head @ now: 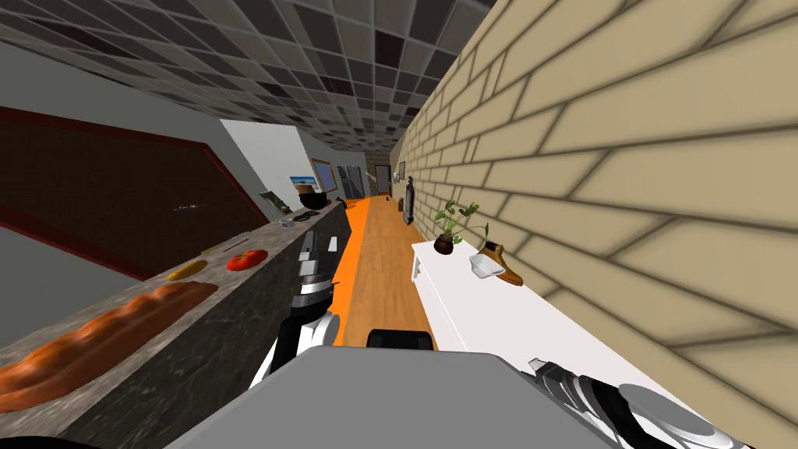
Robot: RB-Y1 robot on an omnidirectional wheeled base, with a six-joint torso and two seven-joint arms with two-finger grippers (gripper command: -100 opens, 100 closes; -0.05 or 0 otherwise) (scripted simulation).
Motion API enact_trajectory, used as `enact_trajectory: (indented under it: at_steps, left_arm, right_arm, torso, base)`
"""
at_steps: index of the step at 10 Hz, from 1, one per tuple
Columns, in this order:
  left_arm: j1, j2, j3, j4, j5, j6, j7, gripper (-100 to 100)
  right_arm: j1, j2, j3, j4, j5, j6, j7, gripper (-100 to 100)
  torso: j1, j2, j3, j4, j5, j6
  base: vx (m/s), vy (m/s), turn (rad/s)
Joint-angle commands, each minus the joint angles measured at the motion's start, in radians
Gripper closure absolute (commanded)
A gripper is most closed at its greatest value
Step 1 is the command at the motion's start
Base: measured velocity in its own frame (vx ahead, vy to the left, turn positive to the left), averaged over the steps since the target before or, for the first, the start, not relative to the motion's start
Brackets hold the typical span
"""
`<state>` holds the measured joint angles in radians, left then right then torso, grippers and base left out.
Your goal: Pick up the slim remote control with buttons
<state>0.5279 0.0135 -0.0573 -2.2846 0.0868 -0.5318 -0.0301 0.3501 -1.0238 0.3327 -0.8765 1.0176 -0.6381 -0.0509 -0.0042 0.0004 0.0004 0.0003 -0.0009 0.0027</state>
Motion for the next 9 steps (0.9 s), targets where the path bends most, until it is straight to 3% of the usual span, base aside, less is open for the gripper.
enact_trajectory:
  at_steps: [1, 2, 4, 8, 9]
  left_arm:
    - [0.000, 0.000, 0.000, 0.000, 0.000, 0.000, 0.000, 0]
    - [0.000, 0.000, 0.000, 0.000, 0.000, 0.000, 0.000, 0]
    - [0.000, 0.000, 0.000, 0.000, 0.000, 0.000, 0.000, 0]
    - [0.000, 0.000, 0.000, 0.000, 0.000, 0.000, 0.000, 0]
    - [0.000, 0.000, 0.000, 0.000, 0.000, 0.000, 0.000, 0]
  right_arm:
    - [-0.002, -0.008, 0.017, 0.050, 0.042, -0.008, -0.010, -100]
    - [-0.002, -0.008, 0.017, 0.054, 0.042, -0.008, -0.010, -100]
    - [0.010, -0.018, 0.041, 0.116, 0.101, -0.013, -0.029, -100]
    - [0.017, -0.017, 0.053, 0.141, 0.125, -0.016, -0.038, -100]
    - [0.028, -0.008, 0.073, 0.179, 0.163, -0.022, -0.052, -100]
  torso:
    - [0.000, 0.000, 0.000, 0.000, 0.000, 0.000]
    - [0.000, 0.000, 0.000, 0.000, 0.000, -0.001]
    - [0.000, 0.000, 0.000, 0.000, 0.000, 0.000]
    - [0.001, 0.000, 0.000, 0.000, 0.000, 0.000]
    - [0.002, -0.001, 0.000, 0.000, 0.000, 0.001]
  base:
    - [-0.018, -0.039, 0.231]
    - [-0.018, -0.039, 0.128]
    - [-0.031, -0.045, 0.261]
    - [-0.019, -0.031, 0.081]
    - [-0.017, -0.030, 0.210]
